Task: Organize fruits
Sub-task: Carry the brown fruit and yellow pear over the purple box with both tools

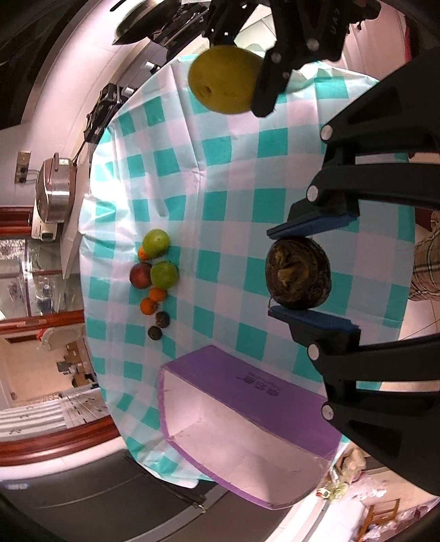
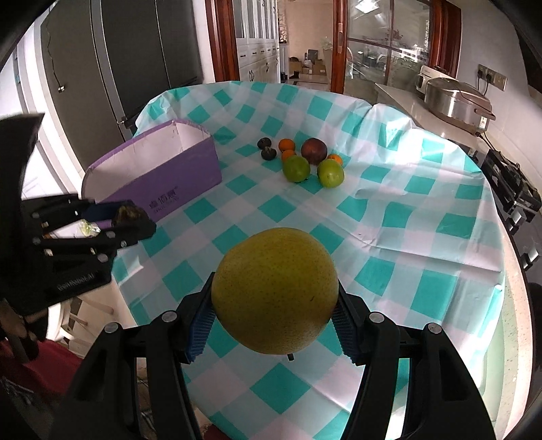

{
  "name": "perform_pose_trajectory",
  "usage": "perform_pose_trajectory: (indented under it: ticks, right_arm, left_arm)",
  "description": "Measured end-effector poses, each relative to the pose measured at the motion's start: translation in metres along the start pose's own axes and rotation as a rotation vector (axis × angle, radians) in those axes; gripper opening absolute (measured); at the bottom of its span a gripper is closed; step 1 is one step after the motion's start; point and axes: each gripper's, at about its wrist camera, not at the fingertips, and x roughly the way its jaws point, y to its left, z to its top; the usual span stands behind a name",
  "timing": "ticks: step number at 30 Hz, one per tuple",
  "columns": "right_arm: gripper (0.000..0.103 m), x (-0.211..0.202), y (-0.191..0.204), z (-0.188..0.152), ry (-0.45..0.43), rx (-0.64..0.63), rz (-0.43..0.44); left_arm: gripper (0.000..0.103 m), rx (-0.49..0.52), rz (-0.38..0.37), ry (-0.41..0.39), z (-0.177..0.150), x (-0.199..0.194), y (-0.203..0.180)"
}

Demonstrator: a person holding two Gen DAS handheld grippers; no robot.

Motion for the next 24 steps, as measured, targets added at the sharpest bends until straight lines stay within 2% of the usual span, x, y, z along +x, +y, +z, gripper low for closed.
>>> perform_pose_trajectory:
  ticks: [6, 9, 13, 16, 19, 21, 24]
  right_arm:
    - [0.061, 0.018, -0.007, 0.015, 0.011, -0.008, -0.006]
    - [0.061, 0.038, 0.005, 0.032, 0.032, -0.026, 0.011]
    - [0.061, 0.068, 0.04, 0.065, 0.063, -0.088, 0.049]
    - [0.061, 0.091, 0.076, 0.101, 0.081, -0.1, 0.133]
    - [0.061, 0.11, 0.117, 0.136, 0.076, -0.162, 0.194]
    - [0.061, 0.127, 0.148, 0.164, 0.078, -0.183, 0.251]
    - [0.061, 0.156, 0.186, 0.193, 0.102, -0.204, 0.317]
  left_arm:
    - [0.041, 0.02, -0.023, -0.038, 0.016, 0.003, 0.006]
    - [0.041, -0.004, -0.027, -0.051, 0.022, 0.007, 0.027]
    - [0.04, -0.088, -0.017, -0.086, 0.032, 0.009, 0.086]
    - [0.041, -0.15, 0.02, -0.116, 0.041, 0.006, 0.141]
    - [0.041, -0.205, 0.053, -0.123, 0.043, 0.008, 0.198]
    - [0.041, -0.231, 0.076, -0.102, 0.04, 0.015, 0.233]
    - [0.041, -0.307, 0.091, -0.018, 0.026, 0.034, 0.288]
